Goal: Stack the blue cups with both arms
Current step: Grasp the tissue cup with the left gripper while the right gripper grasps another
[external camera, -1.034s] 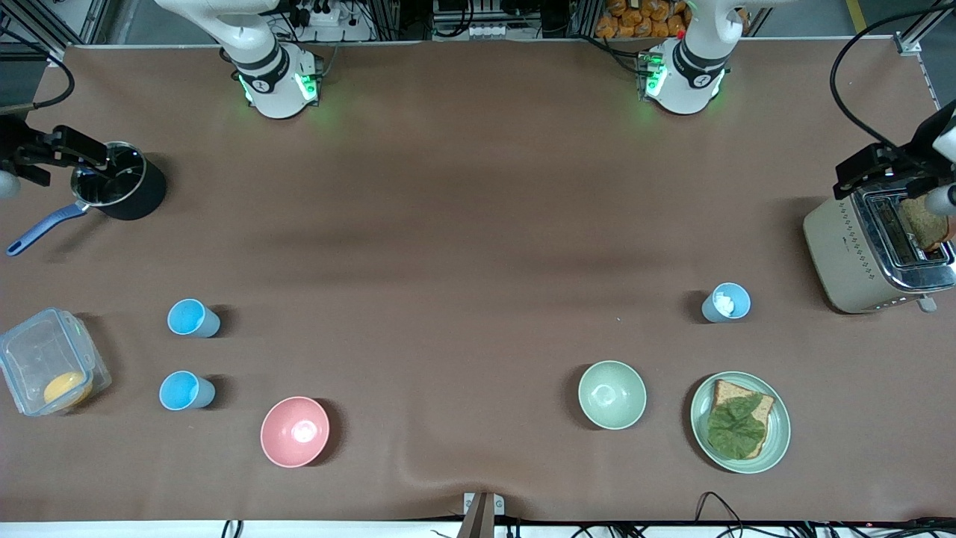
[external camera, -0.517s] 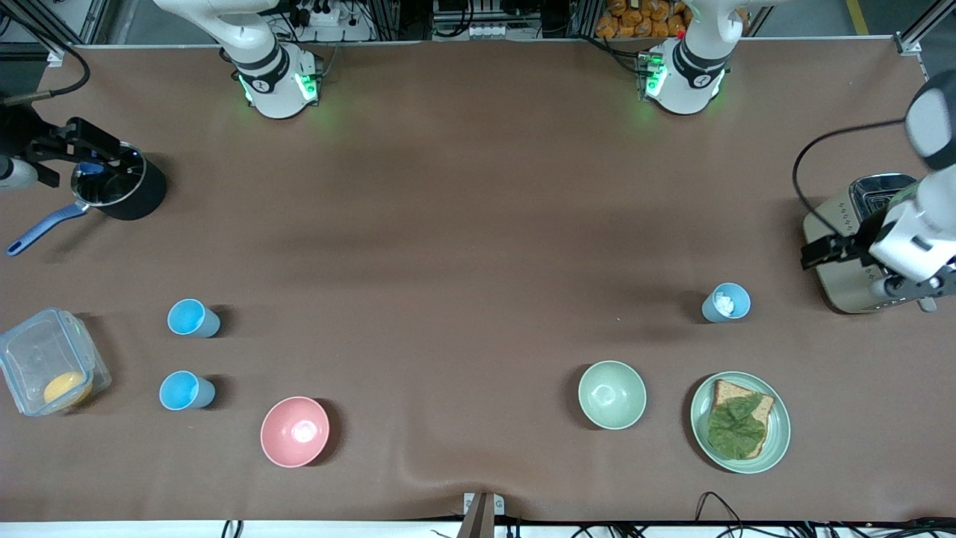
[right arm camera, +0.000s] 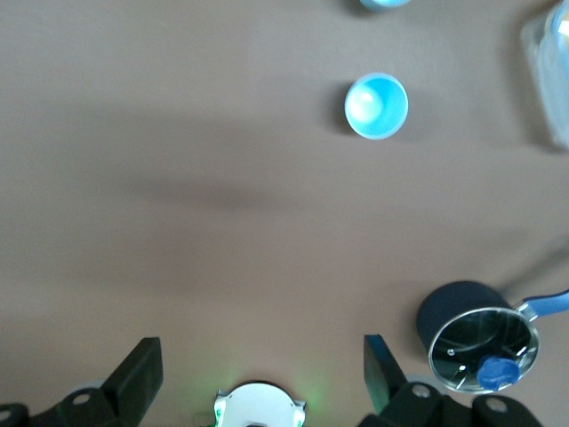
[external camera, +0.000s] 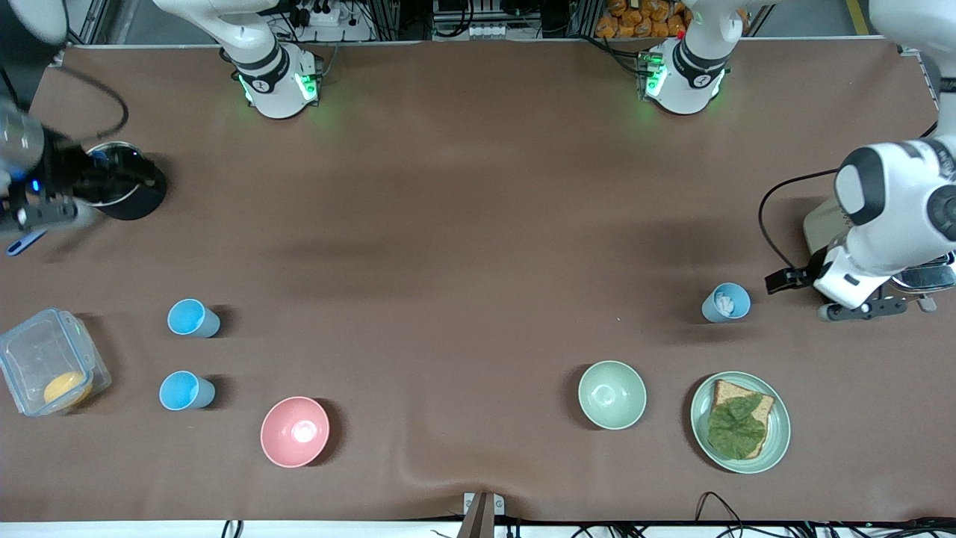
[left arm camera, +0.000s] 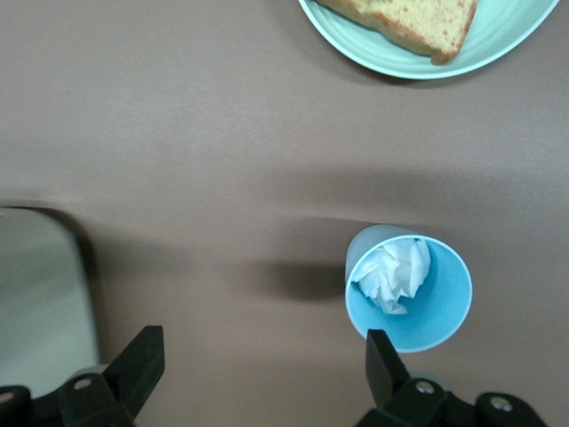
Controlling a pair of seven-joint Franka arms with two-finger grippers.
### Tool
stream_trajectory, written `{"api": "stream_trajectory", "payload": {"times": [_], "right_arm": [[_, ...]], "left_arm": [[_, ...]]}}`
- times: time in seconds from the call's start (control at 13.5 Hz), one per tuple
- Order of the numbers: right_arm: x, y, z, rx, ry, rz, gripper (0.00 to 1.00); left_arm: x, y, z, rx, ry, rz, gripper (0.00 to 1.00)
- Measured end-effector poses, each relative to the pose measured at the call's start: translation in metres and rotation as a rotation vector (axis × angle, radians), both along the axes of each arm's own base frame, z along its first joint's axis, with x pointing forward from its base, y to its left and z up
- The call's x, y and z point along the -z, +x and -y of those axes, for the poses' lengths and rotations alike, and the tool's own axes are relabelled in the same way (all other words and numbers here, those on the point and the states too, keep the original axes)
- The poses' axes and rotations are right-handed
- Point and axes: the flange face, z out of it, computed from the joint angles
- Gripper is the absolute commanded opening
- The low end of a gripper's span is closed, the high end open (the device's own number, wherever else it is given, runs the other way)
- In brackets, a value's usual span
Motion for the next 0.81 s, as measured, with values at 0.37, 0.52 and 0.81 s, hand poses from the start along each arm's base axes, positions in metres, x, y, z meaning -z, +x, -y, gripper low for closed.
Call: {"api": "stream_trajectory", "payload": {"times": [0.37,0.52,0.81], "right_arm": [[0.198,0.039,0.06,0.093,0.005,-0.299,1.0],[0.267,0.046,0.084,0.11,0.017,-0.343,1.0],[0.271,0.065,0.084,0.091,0.02,-0.286,1.0]], "left_arm": [[0.022,0.004,0.025,0.042,-0.013,-0.011,0.79],[0.033,0.005,0.027,0.045,-0.014,-0.016,0.78],[0.055,0.003,0.027,0.044,-0.018,-0.04,0.6]]}}
